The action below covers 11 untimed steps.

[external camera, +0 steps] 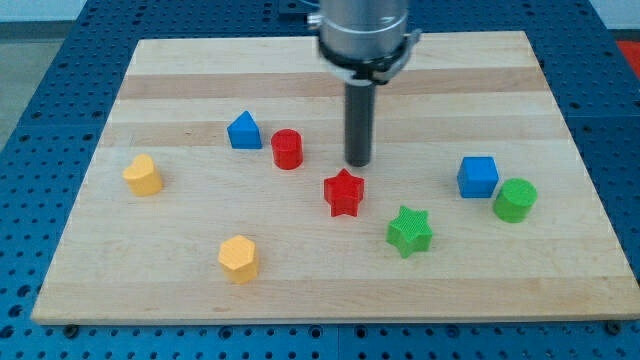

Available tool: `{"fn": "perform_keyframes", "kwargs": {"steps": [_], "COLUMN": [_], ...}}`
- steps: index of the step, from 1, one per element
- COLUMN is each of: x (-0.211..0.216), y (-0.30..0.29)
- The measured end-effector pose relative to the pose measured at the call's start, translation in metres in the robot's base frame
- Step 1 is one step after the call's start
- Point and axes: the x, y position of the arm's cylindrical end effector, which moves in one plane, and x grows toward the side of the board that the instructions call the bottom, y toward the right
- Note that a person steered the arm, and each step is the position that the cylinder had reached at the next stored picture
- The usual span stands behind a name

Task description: Move the green circle below the blue cube

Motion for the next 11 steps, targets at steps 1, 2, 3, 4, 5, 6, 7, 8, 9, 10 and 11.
{"fn": "perform_keyframes", "kwargs": {"steps": [1,2,3,4,5,6,7,8,9,10,11], "x": [-0.017,-0.009,0.024,0.051,0.062,0.075,0.091,0.1,0.1,0.1,0.099], "y": [0.051,0.132,0.184,0.196,0.199,0.198,0.185,0.149,0.109,0.135,0.182]}}
